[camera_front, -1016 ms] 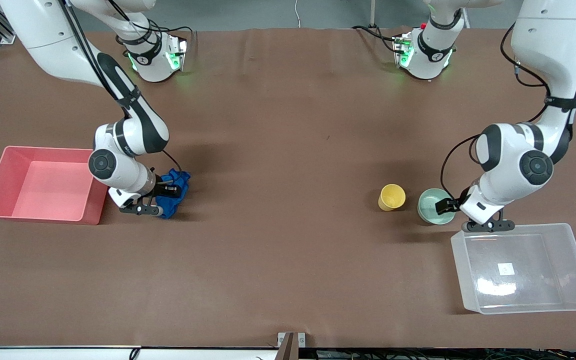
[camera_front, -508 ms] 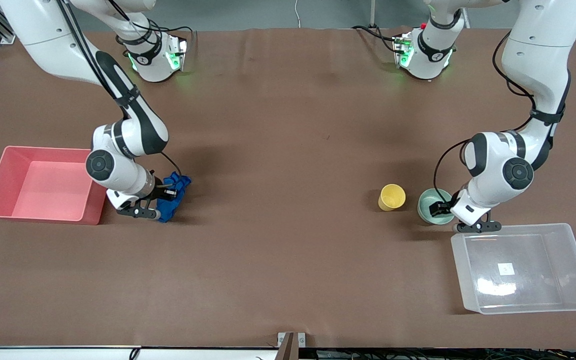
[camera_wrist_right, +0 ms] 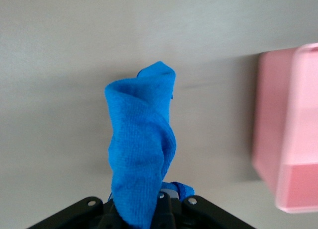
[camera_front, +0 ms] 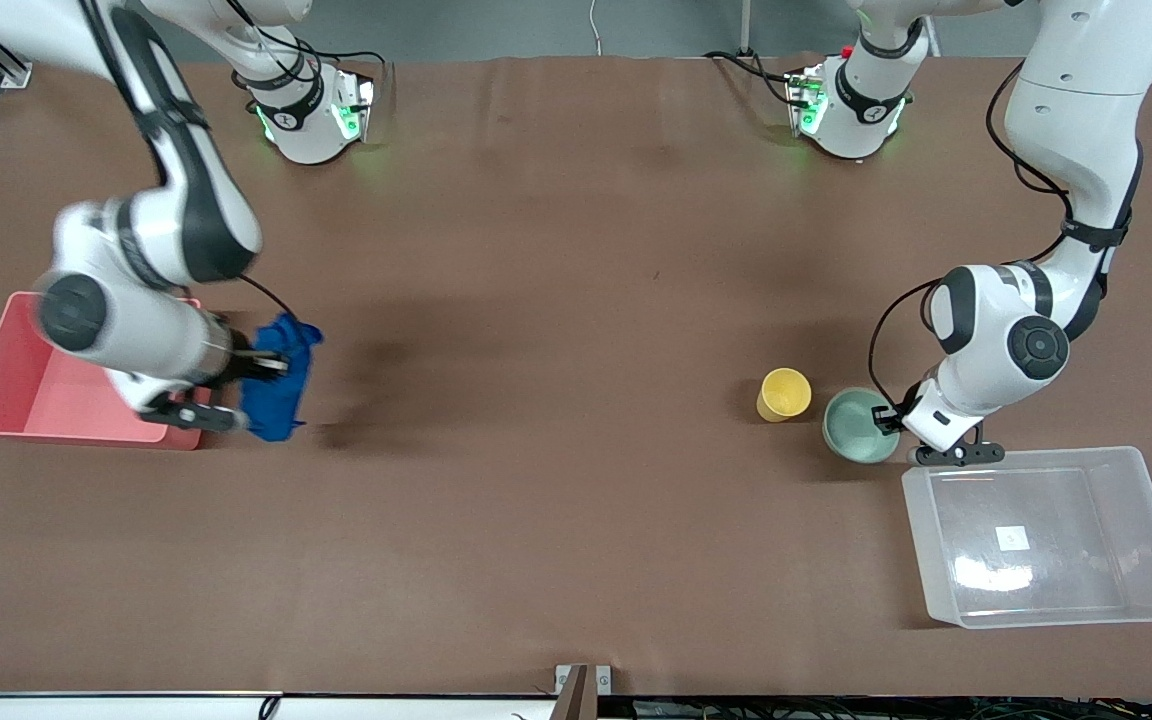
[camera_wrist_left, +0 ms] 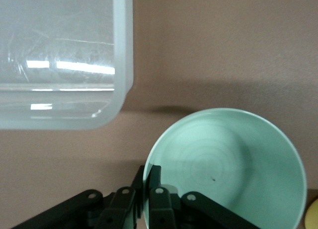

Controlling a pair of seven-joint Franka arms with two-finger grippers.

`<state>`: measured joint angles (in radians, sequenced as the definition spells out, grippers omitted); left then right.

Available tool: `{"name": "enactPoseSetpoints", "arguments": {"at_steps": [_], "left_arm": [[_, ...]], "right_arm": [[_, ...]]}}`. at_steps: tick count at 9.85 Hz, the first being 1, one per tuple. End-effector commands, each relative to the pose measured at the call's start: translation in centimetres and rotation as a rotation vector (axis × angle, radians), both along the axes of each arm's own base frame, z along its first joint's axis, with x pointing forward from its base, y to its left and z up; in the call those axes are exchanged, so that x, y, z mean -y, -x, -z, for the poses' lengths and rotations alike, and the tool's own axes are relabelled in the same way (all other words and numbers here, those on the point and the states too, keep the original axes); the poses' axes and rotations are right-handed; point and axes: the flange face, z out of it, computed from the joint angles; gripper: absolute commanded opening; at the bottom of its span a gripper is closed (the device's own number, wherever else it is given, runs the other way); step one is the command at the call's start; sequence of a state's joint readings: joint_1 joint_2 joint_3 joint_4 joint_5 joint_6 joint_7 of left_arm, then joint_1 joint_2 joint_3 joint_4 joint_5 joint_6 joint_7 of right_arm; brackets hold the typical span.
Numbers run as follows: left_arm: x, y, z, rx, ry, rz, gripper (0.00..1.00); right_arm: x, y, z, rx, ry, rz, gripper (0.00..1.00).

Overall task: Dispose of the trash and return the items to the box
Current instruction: 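Drop the cloth into the pink bin while the left gripper carries the bowl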

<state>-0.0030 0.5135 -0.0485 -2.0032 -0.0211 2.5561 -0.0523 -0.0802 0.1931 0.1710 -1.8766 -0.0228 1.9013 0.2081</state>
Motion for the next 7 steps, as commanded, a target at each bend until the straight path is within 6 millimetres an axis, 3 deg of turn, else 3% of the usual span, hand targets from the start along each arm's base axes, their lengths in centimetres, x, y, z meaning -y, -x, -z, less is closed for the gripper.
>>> {"name": "enactPoseSetpoints", "arguments": {"at_steps": [1, 3, 4, 5, 7], "left_arm": [[-0.5, 0.4, 0.4, -0.002, -0.012, 0.045, 0.00], [-1.4, -0.1, -2.4, 0.016, -0.015, 0.072, 0.00], [-1.4, -0.5, -4.2, 0.011, -0.015, 0.073, 0.00], [-1.5, -1.9, -7.6, 0.022, -0.016, 0.073, 0.00], [-3.2, -6.2, -14.7, 0.029, -0.018, 0.053, 0.00]], "right_arm": [[9.3, 2.7, -4.6, 0.004, -0.003, -0.071, 0.02], [19.0, 4.6, -4.9, 0.008, -0.031, -0.160, 0.02], [22.8, 5.3, -4.5, 0.015, -0.008, -0.199, 0.02], [25.4, 6.3, -1.5, 0.007, -0.015, -0.236, 0.02], [27.2, 6.8, 4.6, 0.010, 0.002, -0.246, 0.03]]}}
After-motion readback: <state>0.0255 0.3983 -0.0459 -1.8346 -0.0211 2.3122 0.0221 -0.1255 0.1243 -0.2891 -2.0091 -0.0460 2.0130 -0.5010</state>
